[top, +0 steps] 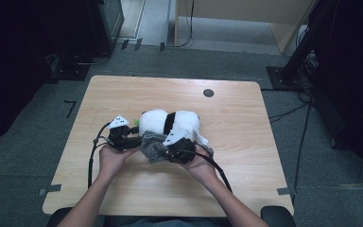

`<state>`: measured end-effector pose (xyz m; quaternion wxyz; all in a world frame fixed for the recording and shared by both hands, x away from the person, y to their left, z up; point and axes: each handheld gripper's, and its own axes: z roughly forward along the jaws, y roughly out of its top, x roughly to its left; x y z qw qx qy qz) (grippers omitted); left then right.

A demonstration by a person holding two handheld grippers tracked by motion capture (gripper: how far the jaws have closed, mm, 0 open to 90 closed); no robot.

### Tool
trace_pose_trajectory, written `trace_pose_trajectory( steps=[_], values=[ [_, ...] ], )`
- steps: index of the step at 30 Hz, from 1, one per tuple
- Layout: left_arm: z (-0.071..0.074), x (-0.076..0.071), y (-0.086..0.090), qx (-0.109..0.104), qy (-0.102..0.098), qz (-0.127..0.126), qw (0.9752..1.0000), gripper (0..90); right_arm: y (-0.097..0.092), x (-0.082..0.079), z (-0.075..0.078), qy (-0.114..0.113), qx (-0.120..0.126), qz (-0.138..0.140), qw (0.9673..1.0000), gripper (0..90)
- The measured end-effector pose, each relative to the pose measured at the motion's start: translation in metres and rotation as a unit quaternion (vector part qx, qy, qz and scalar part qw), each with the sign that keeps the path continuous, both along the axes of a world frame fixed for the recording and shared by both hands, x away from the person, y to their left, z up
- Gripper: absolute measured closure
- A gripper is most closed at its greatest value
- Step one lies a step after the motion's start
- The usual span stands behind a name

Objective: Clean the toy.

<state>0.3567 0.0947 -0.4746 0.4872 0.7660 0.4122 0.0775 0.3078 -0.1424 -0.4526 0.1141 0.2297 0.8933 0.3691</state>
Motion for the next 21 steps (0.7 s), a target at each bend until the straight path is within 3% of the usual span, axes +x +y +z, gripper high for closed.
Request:
trace_pose_trajectory(
  steps=[10, 15, 21],
  values=[
    [0.000, 0.001, 0.000, -0.007, 0.003, 0.002, 1.0000, 40.5, 0.017, 0.001, -0.021, 0.045, -0.032, 0.018, 0.9983, 76.0],
    [0.001, 0.000, 0.000, -0.008, 0.001, 0.003, 1.0000, 40.5, 0.030, -0.001, -0.017, 0.037, -0.022, 0.028, 0.9987, 76.1],
    [0.001, 0.000, 0.000, -0.003, -0.003, 0.005, 1.0000, 40.9, 0.032, 0.007, -0.015, 0.037, -0.018, 0.008, 0.9991, 76.1]
  ],
)
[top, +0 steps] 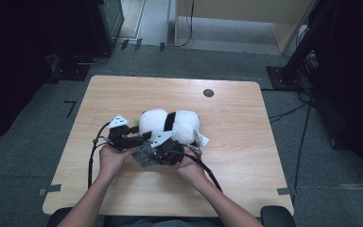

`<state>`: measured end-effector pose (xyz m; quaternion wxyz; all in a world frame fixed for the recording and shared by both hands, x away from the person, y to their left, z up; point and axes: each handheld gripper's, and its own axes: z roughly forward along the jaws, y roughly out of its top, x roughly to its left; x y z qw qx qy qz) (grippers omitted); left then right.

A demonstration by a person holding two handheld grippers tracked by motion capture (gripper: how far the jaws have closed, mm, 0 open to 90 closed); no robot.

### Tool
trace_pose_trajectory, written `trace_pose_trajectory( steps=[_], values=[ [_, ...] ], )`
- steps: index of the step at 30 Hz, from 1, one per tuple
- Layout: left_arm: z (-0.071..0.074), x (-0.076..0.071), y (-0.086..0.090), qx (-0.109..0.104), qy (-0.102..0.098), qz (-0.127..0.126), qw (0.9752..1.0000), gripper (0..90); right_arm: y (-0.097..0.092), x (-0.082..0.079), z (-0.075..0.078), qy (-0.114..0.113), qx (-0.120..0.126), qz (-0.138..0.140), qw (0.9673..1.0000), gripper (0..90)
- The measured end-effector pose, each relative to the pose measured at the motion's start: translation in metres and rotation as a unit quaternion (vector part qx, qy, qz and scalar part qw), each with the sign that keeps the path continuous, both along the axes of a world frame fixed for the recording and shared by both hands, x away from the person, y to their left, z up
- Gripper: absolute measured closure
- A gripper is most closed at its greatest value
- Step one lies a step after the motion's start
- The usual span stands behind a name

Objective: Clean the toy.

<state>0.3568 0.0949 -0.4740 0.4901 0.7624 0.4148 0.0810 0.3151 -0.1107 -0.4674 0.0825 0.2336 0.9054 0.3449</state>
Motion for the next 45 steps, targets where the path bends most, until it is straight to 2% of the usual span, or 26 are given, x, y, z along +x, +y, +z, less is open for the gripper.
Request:
trace_pose_trajectory(
  steps=[2, 8, 18, 36, 39, 45],
  values=[
    [0.000, 0.000, 0.000, 0.002, -0.001, 0.000, 1.0000, 41.0, -0.005, 0.002, -0.001, 0.009, 0.006, -0.009, 0.9999, 76.0],
    [0.000, 0.000, 0.000, 0.003, -0.001, -0.001, 1.0000, 41.1, -0.026, -0.005, 0.006, -0.001, 0.008, -0.022, 0.9997, 76.0],
    [-0.001, 0.000, -0.001, 0.008, -0.003, -0.004, 1.0000, 41.5, -0.058, -0.012, 0.014, 0.005, 0.023, -0.047, 0.9986, 75.7],
    [-0.001, 0.001, -0.001, 0.002, -0.003, -0.004, 1.0000, 41.9, -0.105, -0.025, 0.025, 0.010, 0.021, -0.087, 0.9959, 75.4],
    [-0.001, 0.001, -0.001, 0.002, -0.002, -0.004, 1.0000, 41.8, -0.107, -0.027, 0.026, 0.014, 0.025, -0.087, 0.9958, 75.5],
    [-0.002, 0.001, -0.001, 0.000, -0.004, -0.003, 1.0000, 41.8, -0.088, -0.031, 0.028, 0.012, 0.032, -0.058, 0.9977, 75.5]
  ],
)
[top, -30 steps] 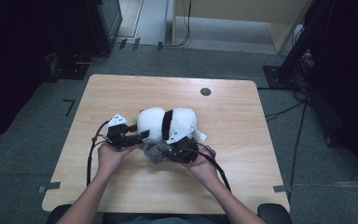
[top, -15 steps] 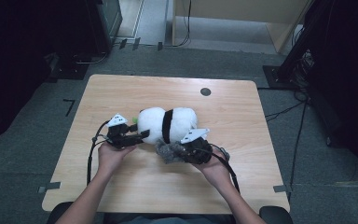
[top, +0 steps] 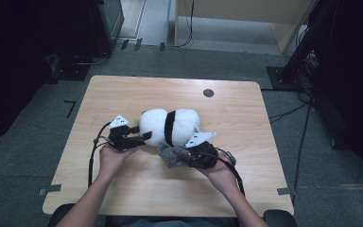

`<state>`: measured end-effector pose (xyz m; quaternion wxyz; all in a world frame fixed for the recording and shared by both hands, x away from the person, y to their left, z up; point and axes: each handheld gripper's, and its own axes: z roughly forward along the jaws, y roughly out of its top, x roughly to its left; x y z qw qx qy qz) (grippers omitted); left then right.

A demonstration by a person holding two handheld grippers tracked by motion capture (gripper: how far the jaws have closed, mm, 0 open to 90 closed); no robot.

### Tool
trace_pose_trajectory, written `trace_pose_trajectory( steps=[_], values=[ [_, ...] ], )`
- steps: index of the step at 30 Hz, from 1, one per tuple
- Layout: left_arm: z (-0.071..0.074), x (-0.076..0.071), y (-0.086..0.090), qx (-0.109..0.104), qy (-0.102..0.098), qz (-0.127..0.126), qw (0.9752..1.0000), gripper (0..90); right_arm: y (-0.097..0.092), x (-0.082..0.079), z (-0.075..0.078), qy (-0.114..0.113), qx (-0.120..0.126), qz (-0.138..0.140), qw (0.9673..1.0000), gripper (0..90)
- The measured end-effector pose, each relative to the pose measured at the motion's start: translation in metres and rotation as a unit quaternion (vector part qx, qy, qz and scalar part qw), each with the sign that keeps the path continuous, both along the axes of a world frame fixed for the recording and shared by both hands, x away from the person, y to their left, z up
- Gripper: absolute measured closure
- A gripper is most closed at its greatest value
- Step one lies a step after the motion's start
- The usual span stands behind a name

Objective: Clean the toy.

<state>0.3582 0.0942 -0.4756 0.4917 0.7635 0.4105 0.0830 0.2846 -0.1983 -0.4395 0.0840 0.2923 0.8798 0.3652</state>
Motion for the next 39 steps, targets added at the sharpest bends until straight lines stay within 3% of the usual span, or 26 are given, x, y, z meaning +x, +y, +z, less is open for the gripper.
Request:
trace_pose_trajectory(
  steps=[5, 11, 16, 19, 24, 31, 39],
  values=[
    [0.000, 0.000, -0.001, -0.001, 0.000, 0.002, 1.0000, 41.9, 0.019, 0.002, -0.001, 0.005, 0.005, 0.022, 0.9997, 75.5],
    [0.001, -0.001, -0.001, 0.000, 0.001, 0.004, 1.0000, 41.8, 0.048, 0.010, -0.011, 0.013, -0.006, 0.045, 0.9989, 75.5],
    [0.001, -0.001, -0.001, 0.000, 0.001, 0.004, 1.0000, 41.7, 0.066, 0.022, -0.018, 0.017, -0.011, 0.043, 0.9989, 75.5],
    [0.002, 0.000, -0.002, 0.001, 0.001, 0.004, 1.0000, 41.8, 0.076, 0.028, -0.022, 0.008, -0.020, 0.042, 0.9989, 75.4],
    [0.002, 0.001, -0.002, 0.004, 0.002, 0.002, 1.0000, 41.7, 0.087, 0.038, -0.024, 0.003, -0.007, 0.036, 0.9993, 75.4],
    [0.002, 0.001, -0.002, 0.005, 0.001, 0.002, 1.0000, 41.7, 0.085, 0.049, -0.029, 0.007, 0.000, 0.020, 0.9998, 75.3],
    [0.001, 0.001, -0.002, 0.007, 0.001, 0.002, 1.0000, 41.7, 0.076, 0.046, -0.026, 0.005, 0.000, 0.016, 0.9999, 75.3]
  ],
)
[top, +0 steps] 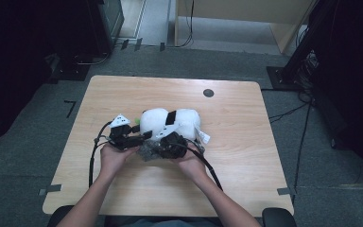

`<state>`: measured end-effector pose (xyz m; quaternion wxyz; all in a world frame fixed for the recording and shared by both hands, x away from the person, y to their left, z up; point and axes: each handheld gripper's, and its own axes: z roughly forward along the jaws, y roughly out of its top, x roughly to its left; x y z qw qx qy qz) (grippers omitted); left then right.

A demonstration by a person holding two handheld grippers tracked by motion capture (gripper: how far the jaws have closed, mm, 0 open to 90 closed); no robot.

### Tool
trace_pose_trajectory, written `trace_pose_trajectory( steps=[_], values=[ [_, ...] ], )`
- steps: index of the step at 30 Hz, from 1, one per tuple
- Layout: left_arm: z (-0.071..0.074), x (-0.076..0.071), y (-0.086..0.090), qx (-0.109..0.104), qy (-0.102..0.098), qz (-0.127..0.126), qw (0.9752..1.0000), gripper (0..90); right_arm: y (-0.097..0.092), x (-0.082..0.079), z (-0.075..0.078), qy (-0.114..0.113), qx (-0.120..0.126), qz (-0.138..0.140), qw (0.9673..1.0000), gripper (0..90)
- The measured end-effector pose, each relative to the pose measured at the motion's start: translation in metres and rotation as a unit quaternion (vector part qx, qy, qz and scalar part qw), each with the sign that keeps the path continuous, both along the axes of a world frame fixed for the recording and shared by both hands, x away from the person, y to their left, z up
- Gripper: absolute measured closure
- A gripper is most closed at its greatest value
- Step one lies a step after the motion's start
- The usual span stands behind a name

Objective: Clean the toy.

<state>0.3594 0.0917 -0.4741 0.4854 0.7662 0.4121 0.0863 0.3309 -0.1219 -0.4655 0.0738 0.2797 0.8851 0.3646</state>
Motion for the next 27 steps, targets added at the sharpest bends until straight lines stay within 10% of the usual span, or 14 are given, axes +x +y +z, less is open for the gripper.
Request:
trace_pose_trajectory(
  steps=[27],
  values=[
    [0.000, 0.000, 0.000, 0.004, -0.003, 0.000, 1.0000, 41.7, -0.065, -0.022, 0.024, -0.017, 0.003, -0.029, 0.9994, 75.3]
  ],
)
